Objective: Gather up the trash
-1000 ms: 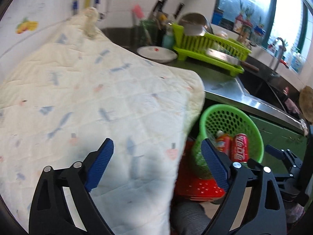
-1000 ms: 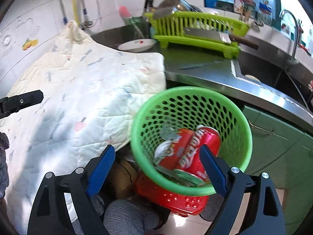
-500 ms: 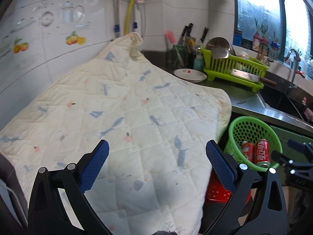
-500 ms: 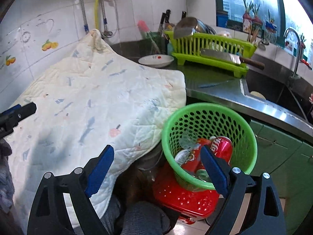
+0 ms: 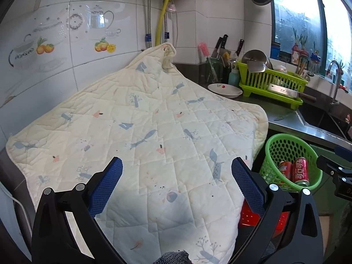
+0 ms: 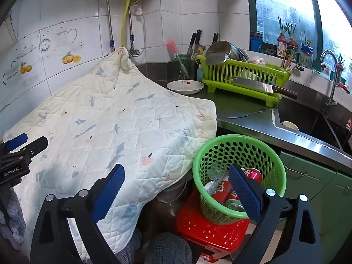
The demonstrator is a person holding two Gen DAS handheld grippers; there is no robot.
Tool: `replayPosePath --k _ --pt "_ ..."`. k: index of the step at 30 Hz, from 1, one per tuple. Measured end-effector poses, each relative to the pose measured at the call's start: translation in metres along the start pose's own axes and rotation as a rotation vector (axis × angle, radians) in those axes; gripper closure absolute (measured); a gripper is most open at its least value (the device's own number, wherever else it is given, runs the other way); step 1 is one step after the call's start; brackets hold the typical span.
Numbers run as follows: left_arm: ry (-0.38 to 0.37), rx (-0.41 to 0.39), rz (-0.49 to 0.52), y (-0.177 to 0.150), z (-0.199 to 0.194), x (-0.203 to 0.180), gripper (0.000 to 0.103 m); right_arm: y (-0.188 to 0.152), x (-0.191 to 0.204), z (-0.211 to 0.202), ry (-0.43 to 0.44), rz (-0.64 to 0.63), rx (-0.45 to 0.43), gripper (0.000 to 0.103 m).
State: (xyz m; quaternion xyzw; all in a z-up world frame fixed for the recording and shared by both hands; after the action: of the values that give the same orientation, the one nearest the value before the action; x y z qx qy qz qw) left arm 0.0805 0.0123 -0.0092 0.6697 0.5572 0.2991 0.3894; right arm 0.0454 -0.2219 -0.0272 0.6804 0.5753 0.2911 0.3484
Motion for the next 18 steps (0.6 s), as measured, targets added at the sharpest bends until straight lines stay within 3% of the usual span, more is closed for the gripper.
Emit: replayPosePath --k 18 --pt "-0.009 -0.02 0.034 -0.003 -0.014 -0.012 0.005 -0.002 -0.001 -0.01 -0.042 -0.009 -0.03 0.007"
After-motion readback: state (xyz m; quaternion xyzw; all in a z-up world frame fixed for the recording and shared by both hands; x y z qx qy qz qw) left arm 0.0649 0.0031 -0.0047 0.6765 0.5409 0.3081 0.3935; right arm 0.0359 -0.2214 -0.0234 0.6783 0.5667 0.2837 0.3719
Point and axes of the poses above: each gripper's, at about its wrist camera, not at the fingertips, and z roughly the way its jaws point, x to its left, y to its top, the point moved 6 cm from there along z, roughly the way its jaws point, and after that the axes turned 6 degrees about -y, right-handed, at the moved point
